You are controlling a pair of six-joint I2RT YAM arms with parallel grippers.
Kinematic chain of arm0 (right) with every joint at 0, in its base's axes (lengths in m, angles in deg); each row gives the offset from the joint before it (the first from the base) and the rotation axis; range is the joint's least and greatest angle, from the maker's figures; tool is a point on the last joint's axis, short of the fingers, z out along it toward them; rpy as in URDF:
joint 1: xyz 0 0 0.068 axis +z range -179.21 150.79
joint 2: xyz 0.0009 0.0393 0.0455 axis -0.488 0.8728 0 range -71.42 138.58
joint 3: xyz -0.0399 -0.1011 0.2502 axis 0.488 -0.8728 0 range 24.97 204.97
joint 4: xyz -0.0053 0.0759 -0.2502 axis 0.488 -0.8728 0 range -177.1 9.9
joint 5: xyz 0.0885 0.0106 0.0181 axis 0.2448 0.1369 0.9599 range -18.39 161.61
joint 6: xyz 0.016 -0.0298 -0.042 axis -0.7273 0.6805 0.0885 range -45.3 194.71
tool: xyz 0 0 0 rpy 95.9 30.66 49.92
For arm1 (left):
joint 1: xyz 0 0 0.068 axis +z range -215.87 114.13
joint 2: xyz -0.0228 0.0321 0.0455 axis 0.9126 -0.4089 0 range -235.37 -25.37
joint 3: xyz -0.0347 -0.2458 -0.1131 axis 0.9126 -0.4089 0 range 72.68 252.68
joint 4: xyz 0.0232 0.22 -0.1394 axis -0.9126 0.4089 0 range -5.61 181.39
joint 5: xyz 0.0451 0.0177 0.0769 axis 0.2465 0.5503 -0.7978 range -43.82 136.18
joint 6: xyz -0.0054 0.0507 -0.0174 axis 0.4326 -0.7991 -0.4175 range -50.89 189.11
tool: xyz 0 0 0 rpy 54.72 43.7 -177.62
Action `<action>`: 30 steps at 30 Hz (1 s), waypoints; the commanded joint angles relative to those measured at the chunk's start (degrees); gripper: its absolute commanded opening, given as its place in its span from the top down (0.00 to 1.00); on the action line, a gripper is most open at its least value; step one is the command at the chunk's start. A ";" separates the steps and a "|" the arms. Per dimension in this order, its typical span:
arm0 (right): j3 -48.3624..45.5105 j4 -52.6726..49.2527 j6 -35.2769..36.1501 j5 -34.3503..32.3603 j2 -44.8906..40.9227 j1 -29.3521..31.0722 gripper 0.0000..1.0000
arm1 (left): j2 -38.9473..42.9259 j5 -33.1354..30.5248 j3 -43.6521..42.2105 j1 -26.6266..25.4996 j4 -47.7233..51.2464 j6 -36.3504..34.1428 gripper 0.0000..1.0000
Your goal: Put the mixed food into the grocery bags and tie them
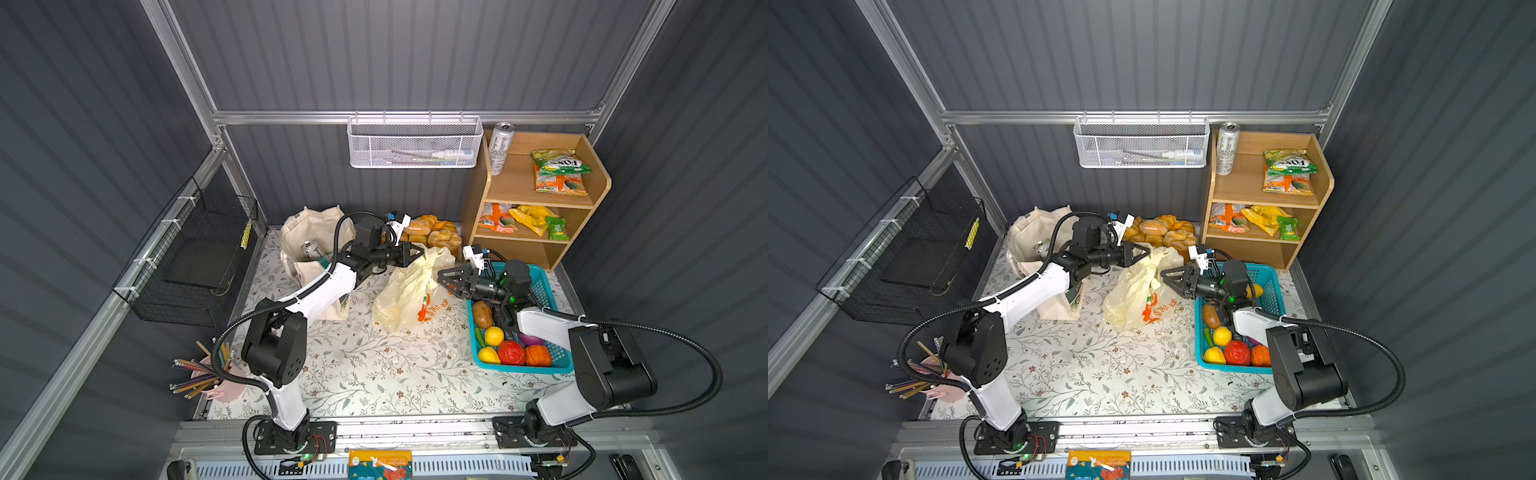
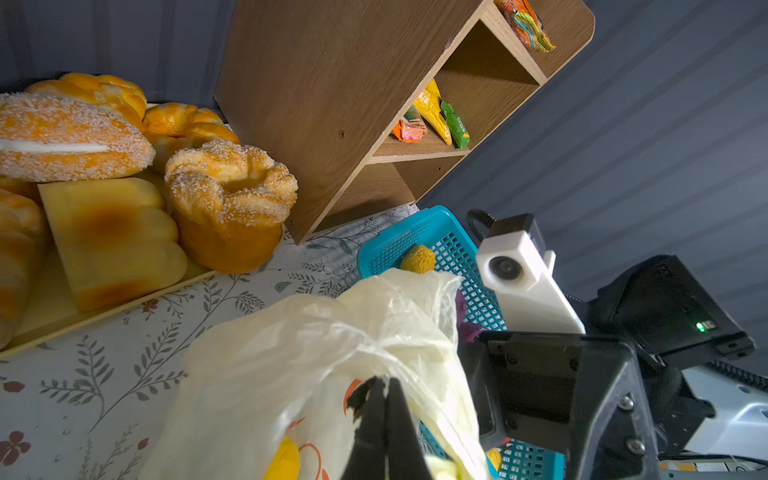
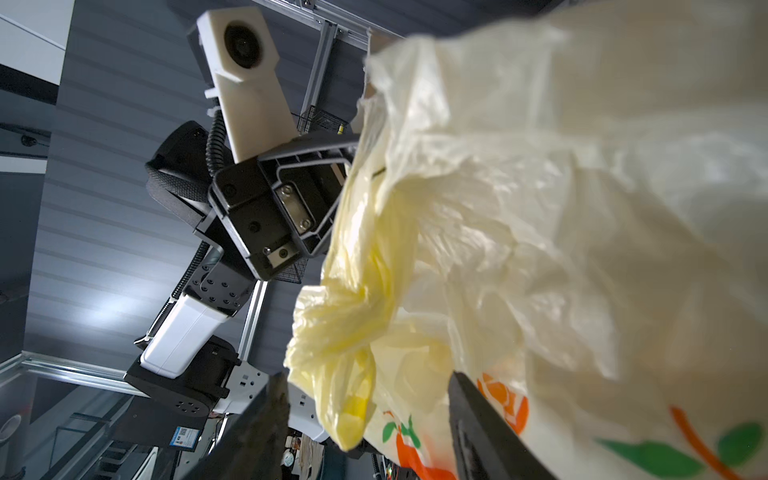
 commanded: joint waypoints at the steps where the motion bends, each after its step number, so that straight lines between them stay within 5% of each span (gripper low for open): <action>1: -0.97 0.49 0.47 1.07 -1.61 1.20 0.40 | 1.17 -0.32 -2.21 0.38 -0.31 -0.15 1.00; 19: 3.15 -0.30 0.38 -0.51 1.64 6.47 0.54 | 0.98 0.03 -3.00 0.38 -0.99 -0.28 1.00; 23: 4.35 -0.56 0.39 -0.77 2.34 6.58 0.70 | 1.07 0.23 -3.25 0.39 -1.41 0.05 1.00; 27: 3.98 -0.62 0.38 -1.16 2.74 5.93 1.00 | 1.33 0.08 -3.27 0.59 -1.53 0.36 1.00; 30: 2.08 -1.37 0.39 -2.55 1.72 3.82 1.00 | 1.70 1.77 -3.29 2.81 -3.99 4.20 1.00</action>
